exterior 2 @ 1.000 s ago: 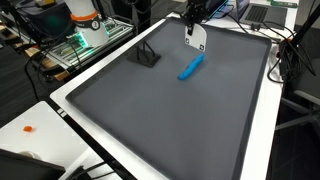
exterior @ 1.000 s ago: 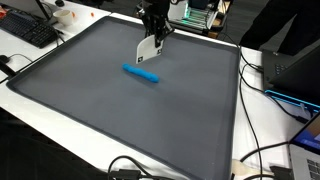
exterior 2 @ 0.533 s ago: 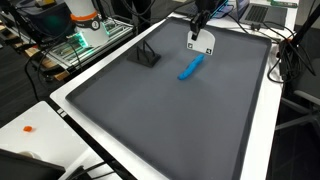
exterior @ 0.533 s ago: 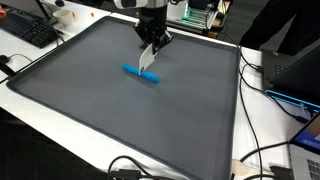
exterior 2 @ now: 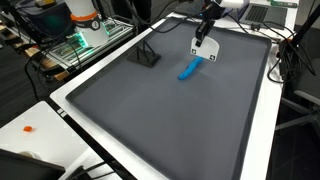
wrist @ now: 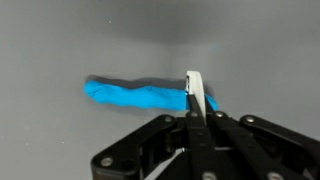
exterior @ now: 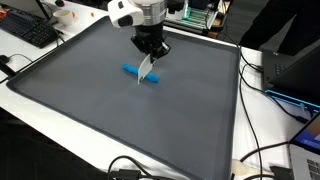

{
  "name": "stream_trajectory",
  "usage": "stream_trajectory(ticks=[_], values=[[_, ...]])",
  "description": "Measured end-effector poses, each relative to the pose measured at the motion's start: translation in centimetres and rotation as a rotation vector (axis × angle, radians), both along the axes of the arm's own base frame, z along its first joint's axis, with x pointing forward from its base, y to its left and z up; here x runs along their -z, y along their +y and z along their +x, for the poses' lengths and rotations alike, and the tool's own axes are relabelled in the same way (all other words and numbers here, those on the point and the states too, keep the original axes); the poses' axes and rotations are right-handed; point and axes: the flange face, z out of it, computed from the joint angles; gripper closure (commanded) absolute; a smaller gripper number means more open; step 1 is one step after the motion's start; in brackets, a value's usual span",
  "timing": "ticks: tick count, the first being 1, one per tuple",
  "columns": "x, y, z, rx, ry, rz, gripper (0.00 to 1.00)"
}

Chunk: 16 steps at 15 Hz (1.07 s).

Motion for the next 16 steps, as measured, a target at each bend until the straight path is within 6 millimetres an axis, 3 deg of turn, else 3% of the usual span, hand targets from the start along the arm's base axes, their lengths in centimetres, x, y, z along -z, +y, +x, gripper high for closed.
stream_trajectory(ticks=[4,16], values=[[1.4,-0.1,0.7,-0.008,0.026,-0.003,0.99],[2.5,-0.1,1.2,-0.023,0.057,-0.001,0.99]])
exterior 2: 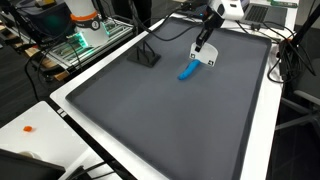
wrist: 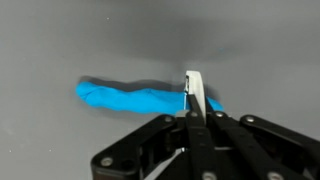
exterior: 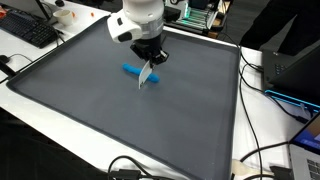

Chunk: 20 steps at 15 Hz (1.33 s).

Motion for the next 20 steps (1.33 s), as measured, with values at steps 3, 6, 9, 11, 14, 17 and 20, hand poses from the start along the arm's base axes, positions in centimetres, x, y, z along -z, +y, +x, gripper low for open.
stream_trajectory(ticks=[3,6,9,11,14,17,20], values=[[0.2,0.0,-0.1,0.001,0.002,0.001,0.99],[0.5,-0.1,-0.1,0.003,0.003,0.002,0.99],[0.7,-0.2,-0.2,0.012,-0.001,0.002,0.99],[1.0,-0.4,-0.2,0.020,-0.002,0.006,0.99],[1.3,-0.7,-0.4,0.028,-0.001,0.010,0.99],[1.4,-0.8,-0.4,0.033,0.001,0.010,0.99],[1.4,-0.9,-0.4,0.033,0.005,0.008,0.99]])
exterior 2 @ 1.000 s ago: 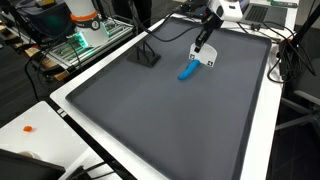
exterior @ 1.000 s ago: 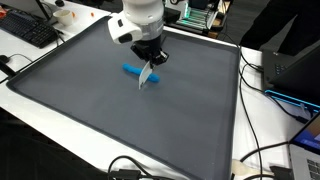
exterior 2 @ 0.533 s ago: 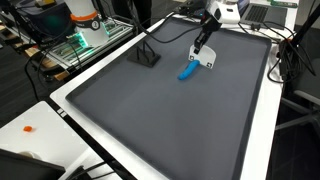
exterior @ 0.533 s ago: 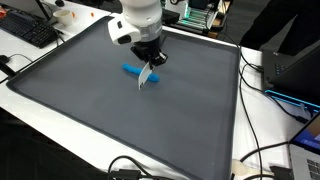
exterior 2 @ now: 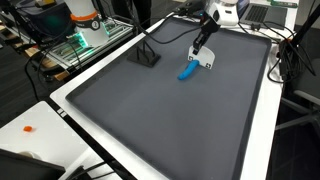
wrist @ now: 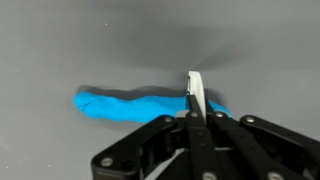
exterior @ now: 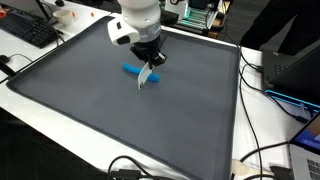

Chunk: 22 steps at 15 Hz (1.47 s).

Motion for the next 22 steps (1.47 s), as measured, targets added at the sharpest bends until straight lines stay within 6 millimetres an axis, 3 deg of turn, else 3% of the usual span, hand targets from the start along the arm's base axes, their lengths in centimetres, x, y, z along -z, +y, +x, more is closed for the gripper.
stream_trajectory(ticks=[16,22], values=[[0.0,0.0,-2.2,0.002,0.094,-0.018,0.99],[-2.6,0.1,-2.6,0.013,0.072,0.002,0.99]])
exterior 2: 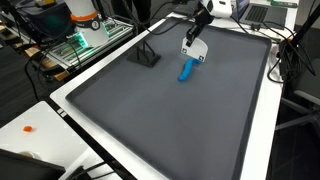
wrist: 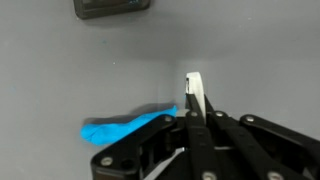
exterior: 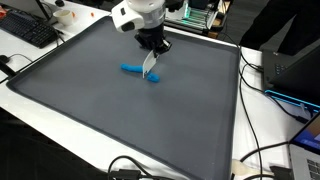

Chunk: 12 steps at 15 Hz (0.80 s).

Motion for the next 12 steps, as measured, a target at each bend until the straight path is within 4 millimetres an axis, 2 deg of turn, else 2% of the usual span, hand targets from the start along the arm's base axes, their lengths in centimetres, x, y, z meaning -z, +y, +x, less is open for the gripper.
stream_trajectory(ticks=[5,12], values=[[-2.7,-0.3,-0.2,-0.001,-0.033,0.001,0.99],[-2.3,-1.8,0.0,-0.030,-0.025,0.001,0.99]])
